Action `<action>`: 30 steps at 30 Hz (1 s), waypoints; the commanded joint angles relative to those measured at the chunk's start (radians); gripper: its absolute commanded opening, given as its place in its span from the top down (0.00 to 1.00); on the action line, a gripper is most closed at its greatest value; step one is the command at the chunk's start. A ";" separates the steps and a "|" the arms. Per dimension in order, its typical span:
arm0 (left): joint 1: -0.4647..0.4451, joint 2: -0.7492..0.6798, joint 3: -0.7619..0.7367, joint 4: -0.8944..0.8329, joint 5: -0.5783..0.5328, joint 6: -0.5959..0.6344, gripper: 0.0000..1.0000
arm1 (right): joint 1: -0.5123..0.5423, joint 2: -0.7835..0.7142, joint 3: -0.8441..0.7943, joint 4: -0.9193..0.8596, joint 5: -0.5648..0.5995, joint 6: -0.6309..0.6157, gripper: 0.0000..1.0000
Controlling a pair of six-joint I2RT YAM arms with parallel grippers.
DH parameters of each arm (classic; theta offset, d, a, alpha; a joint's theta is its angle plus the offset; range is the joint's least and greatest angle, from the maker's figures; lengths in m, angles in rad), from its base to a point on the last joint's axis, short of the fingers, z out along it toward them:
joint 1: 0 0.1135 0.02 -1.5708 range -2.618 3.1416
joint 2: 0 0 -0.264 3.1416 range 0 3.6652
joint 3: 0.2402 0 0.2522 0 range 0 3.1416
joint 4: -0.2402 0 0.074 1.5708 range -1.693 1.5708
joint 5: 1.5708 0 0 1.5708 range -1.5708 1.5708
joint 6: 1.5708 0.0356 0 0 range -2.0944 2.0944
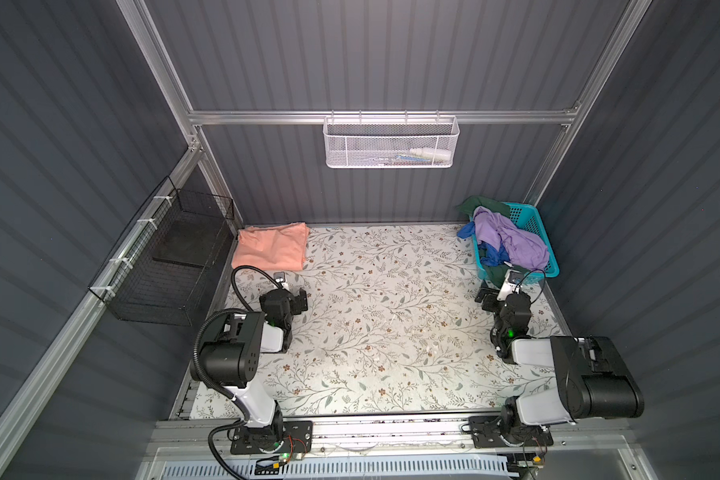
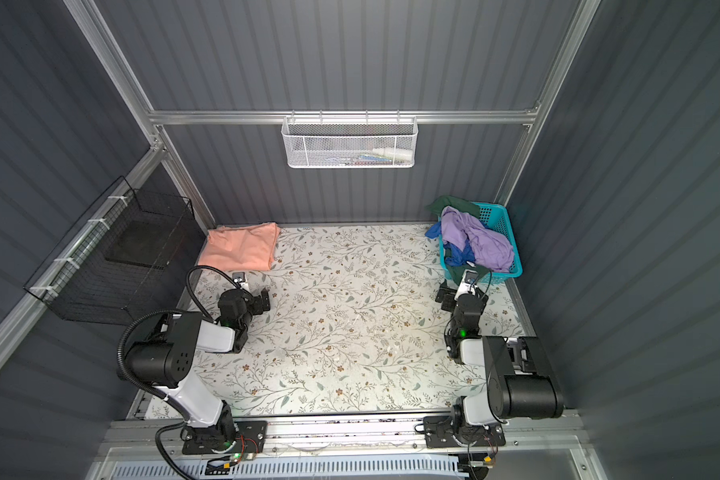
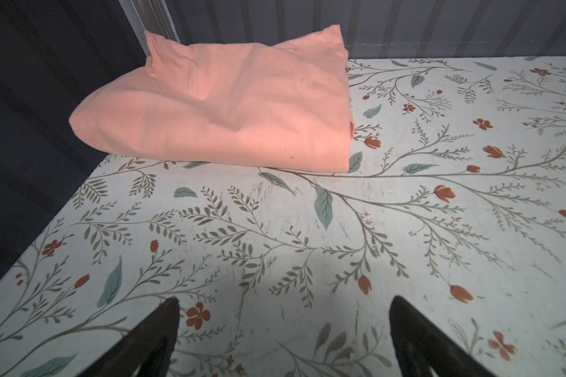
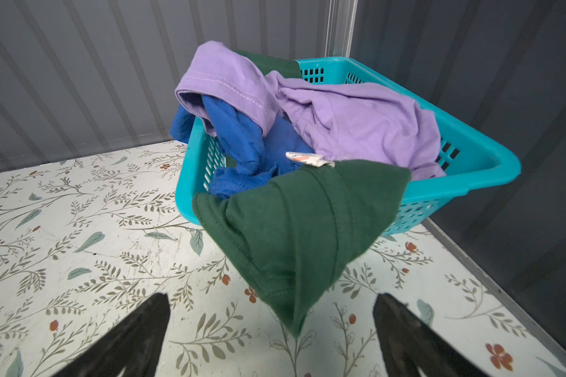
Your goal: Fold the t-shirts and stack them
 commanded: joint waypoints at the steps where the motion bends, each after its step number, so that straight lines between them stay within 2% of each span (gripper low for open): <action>1: 0.003 0.006 0.012 0.004 0.009 0.008 0.00 | -0.004 0.003 0.006 0.007 -0.006 0.007 0.01; 5: 0.000 -0.007 0.012 0.004 0.004 0.018 0.00 | 0.004 -0.003 -0.002 0.025 0.010 -0.001 0.01; 10: -0.028 -0.117 0.073 -0.216 -0.032 0.026 0.00 | 0.052 -0.127 0.017 -0.113 0.065 -0.044 0.01; 13: -0.078 -0.176 0.135 -0.363 -0.091 0.029 0.00 | 0.076 -0.195 0.141 -0.424 0.081 -0.026 0.01; 15: -0.110 -0.219 0.182 -0.452 -0.066 0.019 0.00 | 0.080 -0.248 0.275 -0.697 0.073 0.115 0.01; 19: -0.180 -0.285 0.264 -0.579 -0.053 -0.053 0.00 | 0.072 -0.300 0.407 -0.883 -0.004 0.259 0.01; 22: -0.246 -0.311 0.334 -0.668 -0.036 -0.125 0.00 | 0.027 -0.256 0.571 -1.061 -0.050 0.328 0.01; 24: -0.301 -0.305 0.395 -0.735 -0.010 -0.167 0.00 | -0.029 -0.188 0.696 -1.168 -0.124 0.372 0.01; 26: -0.355 -0.282 0.471 -0.797 0.039 -0.180 0.00 | -0.066 -0.119 0.803 -1.249 -0.170 0.386 0.01; 30: -0.465 -0.212 0.608 -0.899 0.106 -0.199 0.00 | -0.114 0.029 0.985 -1.340 -0.188 0.382 0.01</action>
